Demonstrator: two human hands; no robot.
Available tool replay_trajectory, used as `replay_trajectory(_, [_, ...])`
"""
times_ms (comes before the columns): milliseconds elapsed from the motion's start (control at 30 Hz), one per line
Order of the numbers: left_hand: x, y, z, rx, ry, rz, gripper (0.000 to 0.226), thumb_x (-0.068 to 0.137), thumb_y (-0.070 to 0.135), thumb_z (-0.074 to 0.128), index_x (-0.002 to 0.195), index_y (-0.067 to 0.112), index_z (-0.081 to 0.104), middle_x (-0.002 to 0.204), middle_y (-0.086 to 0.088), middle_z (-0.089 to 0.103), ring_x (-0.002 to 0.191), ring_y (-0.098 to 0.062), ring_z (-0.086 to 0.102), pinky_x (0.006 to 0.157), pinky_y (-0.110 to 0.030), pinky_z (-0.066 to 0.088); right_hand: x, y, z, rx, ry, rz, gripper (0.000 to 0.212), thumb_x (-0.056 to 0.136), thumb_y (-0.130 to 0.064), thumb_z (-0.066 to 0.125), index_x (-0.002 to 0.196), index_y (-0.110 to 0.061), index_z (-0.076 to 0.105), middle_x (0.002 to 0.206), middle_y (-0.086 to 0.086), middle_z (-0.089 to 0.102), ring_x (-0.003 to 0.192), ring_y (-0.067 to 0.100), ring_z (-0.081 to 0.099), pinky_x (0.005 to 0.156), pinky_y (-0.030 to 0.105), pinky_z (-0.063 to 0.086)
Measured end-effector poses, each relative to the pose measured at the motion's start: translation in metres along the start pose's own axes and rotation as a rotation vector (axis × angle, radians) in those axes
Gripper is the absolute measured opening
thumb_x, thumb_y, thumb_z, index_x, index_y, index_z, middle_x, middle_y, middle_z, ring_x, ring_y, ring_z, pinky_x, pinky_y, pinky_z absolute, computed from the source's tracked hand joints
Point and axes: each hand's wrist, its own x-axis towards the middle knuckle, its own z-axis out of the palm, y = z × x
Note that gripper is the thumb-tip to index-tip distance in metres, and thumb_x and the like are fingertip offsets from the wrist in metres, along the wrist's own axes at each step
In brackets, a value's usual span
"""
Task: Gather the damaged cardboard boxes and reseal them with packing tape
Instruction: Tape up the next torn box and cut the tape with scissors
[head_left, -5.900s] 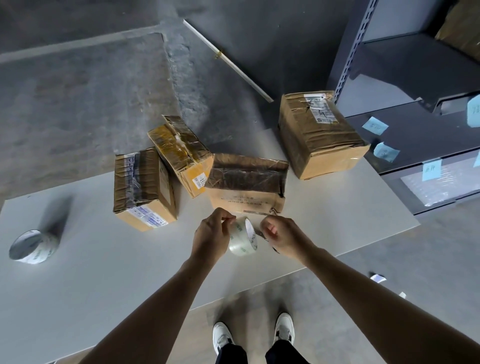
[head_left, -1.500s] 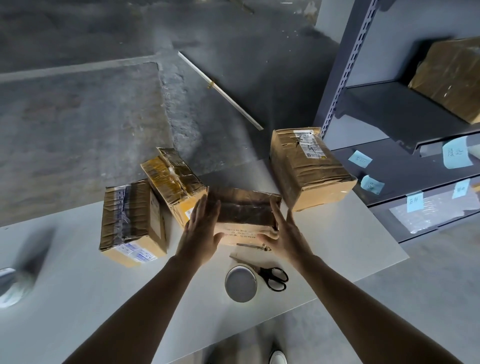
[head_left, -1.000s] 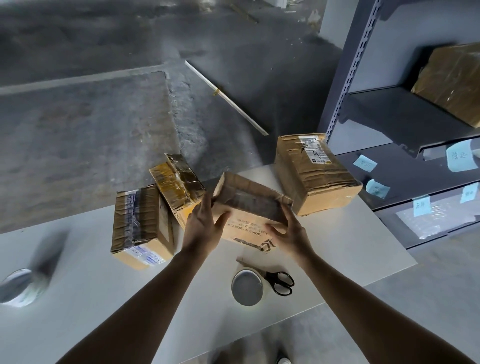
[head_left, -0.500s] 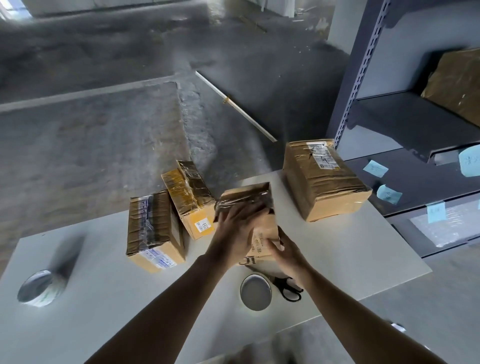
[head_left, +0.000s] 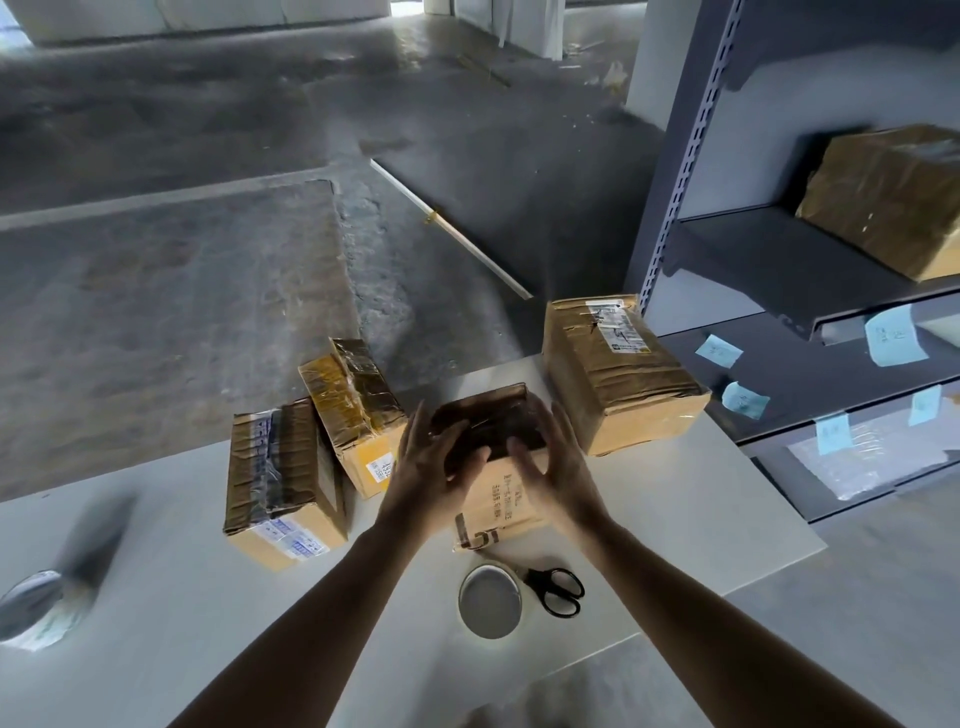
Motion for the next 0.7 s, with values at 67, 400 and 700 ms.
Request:
replay_trajectory(67, [0.0, 0.001, 0.002, -0.123, -0.028, -0.042, 0.073, 0.086, 0.072, 0.032, 0.141, 0.027, 0.047, 0.153, -0.004, 0.021, 0.134, -0.029, 0.041, 0.092, -0.034, 0.056, 0.003, -0.005, 0.002, -0.209, -0.018, -0.053, 0.069, 0.093, -0.063, 0.047, 0.154, -0.046, 0.02, 0.167, 0.004, -0.005, 0.152, 0.03, 0.012, 0.105, 0.049, 0.048])
replay_trajectory(400, [0.0, 0.003, 0.006, -0.283, -0.074, -0.135, 0.076, 0.082, 0.074, 0.046, 0.146, 0.033, 0.043, 0.145, 0.0, 0.03, 0.126, -0.021, 0.047, 0.073, -0.009, 0.052, 0.004, 0.016, -0.008, -0.218, -0.018, -0.124, 0.101, 0.071, -0.093, 0.035, 0.147, -0.028, 0.048, 0.143, 0.014, 0.048, 0.128, 0.031, 0.053, 0.096, 0.049, 0.054])
replay_trajectory(700, [-0.003, 0.001, 0.002, -0.232, -0.149, -0.104, 0.075, 0.087, 0.063, 0.038, 0.153, 0.03, 0.026, 0.145, -0.011, 0.044, 0.119, -0.02, 0.057, 0.068, -0.022, 0.058, 0.009, 0.031, -0.003, -0.176, -0.005, -0.175, 0.083, 0.08, -0.02, 0.082, 0.147, -0.031, 0.034, 0.125, 0.021, 0.062, 0.107, 0.032, 0.068, 0.084, 0.047, 0.061])
